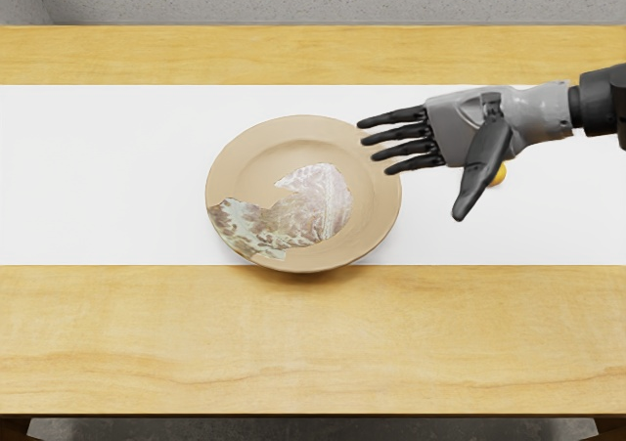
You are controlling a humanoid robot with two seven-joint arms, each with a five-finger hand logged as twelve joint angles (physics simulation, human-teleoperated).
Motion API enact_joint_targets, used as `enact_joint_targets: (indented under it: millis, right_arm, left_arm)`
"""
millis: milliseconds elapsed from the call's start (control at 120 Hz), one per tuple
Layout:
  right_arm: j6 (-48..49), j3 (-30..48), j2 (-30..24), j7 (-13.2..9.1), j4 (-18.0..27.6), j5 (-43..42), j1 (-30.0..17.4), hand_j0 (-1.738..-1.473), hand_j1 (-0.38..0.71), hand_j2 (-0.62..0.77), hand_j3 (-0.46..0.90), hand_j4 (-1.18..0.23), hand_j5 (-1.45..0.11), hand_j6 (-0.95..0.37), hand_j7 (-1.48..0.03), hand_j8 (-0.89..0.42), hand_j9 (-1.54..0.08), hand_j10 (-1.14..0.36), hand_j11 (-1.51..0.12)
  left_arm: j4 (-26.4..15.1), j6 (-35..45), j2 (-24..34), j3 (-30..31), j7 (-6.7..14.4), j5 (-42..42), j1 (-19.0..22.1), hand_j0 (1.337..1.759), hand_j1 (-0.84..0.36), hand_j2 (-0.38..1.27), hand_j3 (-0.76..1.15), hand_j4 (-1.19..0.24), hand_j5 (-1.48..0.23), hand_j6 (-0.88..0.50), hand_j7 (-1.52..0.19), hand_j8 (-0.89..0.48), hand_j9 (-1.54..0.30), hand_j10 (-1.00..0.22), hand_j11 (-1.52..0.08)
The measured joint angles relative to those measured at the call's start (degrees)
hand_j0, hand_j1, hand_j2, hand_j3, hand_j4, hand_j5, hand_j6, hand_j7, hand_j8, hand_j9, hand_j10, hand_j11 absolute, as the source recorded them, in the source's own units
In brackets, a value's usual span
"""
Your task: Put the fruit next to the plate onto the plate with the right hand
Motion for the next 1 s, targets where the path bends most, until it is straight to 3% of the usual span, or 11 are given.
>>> enact_joint_targets:
  millis: [142,292,375,483,633,775,1000]
  right_arm:
    - [0.05,0.1,-6.06,-0.03,0.36,-1.87,-0.78,-1.658,-0.35,0.0,0.0,0.0,0.0,0.0,0.0,0.0,0.0,0.0,0.0]
    - [0.04,0.29,-7.69,-0.04,-4.72,-13.54,2.24,-1.658,-0.35,0.0,0.0,0.0,0.0,0.0,0.0,0.0,0.0,0.0,0.0]
    - [-7.79,-0.13,-5.31,-0.04,-6.17,-22.92,3.75,-1.658,-0.35,0.0,0.0,0.0,0.0,0.0,0.0,0.0,0.0,0.0,0.0]
    - [-24.48,-4.02,2.15,-0.04,-9.3,-37.34,4.35,-1.658,-0.35,0.0,0.0,0.0,0.0,0.0,0.0,0.0,0.0,0.0,0.0]
    - [-40.93,-15.21,18.89,-0.04,-22.57,-43.95,4.35,-1.658,-0.35,0.0,0.0,0.0,0.0,0.0,0.0,0.0,0.0,0.0,0.0]
    - [-46.09,-20.15,28.13,-0.04,-33.63,-46.15,2.71,-1.658,-0.35,0.0,0.0,0.0,0.0,0.0,0.0,0.0,0.0,0.0,0.0]
    - [-47.8,-21.69,34.87,-0.04,-41.7,-48.54,-0.58,-1.658,-0.35,0.0,0.0,0.0,0.0,0.0,0.0,0.0,0.0,0.0,0.0]
  left_arm:
    - [0.0,0.0,0.0,-0.01,-0.01,0.0,0.0,1.657,0.35,0.0,0.0,0.0,0.0,0.0,0.0,0.0,0.0,0.0,0.0]
    - [0.0,0.0,0.0,-0.01,-0.01,0.01,0.0,1.658,0.35,0.0,0.0,0.0,0.0,0.0,0.0,0.0,0.0,0.0,0.0]
    - [0.0,0.0,0.0,-0.01,-0.01,0.0,0.0,1.658,0.35,0.0,0.0,0.0,0.0,0.0,0.0,0.0,0.0,0.0,0.0]
    - [0.0,0.0,0.0,-0.01,0.01,0.0,0.0,1.658,0.35,0.0,0.0,0.0,0.0,0.0,0.0,0.0,0.0,0.0,0.0]
    - [-0.01,0.0,0.0,0.0,0.01,0.0,0.0,1.658,0.35,0.0,0.0,0.0,0.0,0.0,0.0,0.0,0.0,0.0,0.0]
    - [-0.01,0.0,0.0,0.0,0.0,0.0,0.0,1.658,0.35,0.0,0.0,0.0,0.0,0.0,0.0,0.0,0.0,0.0,0.0]
    - [0.0,0.0,0.0,0.0,0.01,0.0,0.0,1.658,0.35,0.0,0.0,0.0,0.0,0.0,0.0,0.0,0.0,0.0,0.0]
